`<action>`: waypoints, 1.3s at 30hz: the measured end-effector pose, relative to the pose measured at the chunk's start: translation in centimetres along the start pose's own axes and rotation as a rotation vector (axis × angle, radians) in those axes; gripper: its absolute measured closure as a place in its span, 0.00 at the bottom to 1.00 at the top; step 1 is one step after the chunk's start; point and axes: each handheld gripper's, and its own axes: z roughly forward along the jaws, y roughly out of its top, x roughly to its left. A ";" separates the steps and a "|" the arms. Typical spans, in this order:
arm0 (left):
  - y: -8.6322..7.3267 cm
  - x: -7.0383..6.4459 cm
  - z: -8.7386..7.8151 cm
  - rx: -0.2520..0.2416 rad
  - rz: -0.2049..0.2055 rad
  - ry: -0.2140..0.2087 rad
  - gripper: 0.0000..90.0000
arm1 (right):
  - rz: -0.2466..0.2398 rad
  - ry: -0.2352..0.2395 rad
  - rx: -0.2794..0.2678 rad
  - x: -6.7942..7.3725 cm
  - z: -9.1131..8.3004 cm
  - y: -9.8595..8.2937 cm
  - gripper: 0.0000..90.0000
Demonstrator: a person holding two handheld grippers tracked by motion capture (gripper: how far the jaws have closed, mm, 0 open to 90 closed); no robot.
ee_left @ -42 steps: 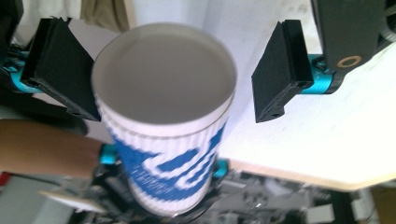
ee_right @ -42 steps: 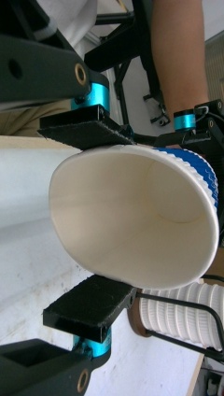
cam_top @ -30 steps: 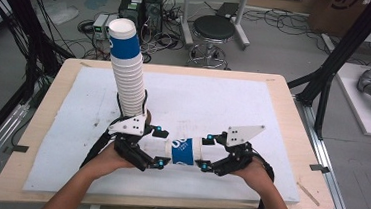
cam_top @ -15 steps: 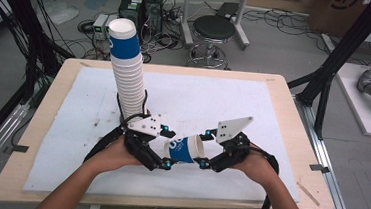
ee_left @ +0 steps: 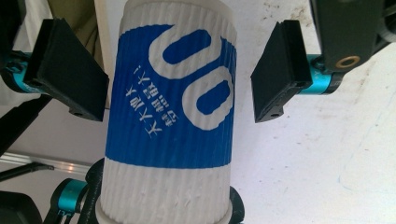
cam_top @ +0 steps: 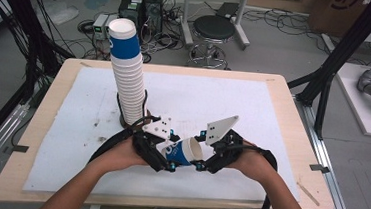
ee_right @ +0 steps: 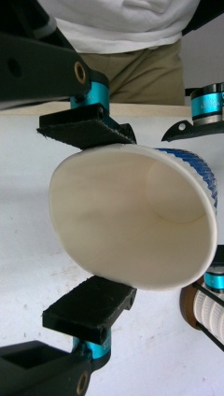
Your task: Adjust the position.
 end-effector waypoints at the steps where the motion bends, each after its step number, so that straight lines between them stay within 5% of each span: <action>1: 0.0 0.0 0.1 0.006 -0.001 -0.003 0.22 | 0.000 0.003 0.006 0.1 0.1 0.1 0.33; 19: -0.2 0.1 1.6 0.093 -0.016 -0.042 0.28 | -0.089 0.003 0.138 0.5 1.1 1.8 0.32; 28: -0.2 0.1 1.9 0.105 -0.003 -0.066 0.33 | -0.108 0.012 0.161 0.5 1.2 2.3 0.32; 36: -0.5 0.1 1.9 0.085 0.001 -0.076 0.33 | -0.094 0.028 0.181 0.6 1.3 2.6 0.30; 39: -0.7 0.2 1.8 0.037 -0.016 -0.074 0.31 | -0.082 0.028 0.164 0.4 1.2 2.6 0.26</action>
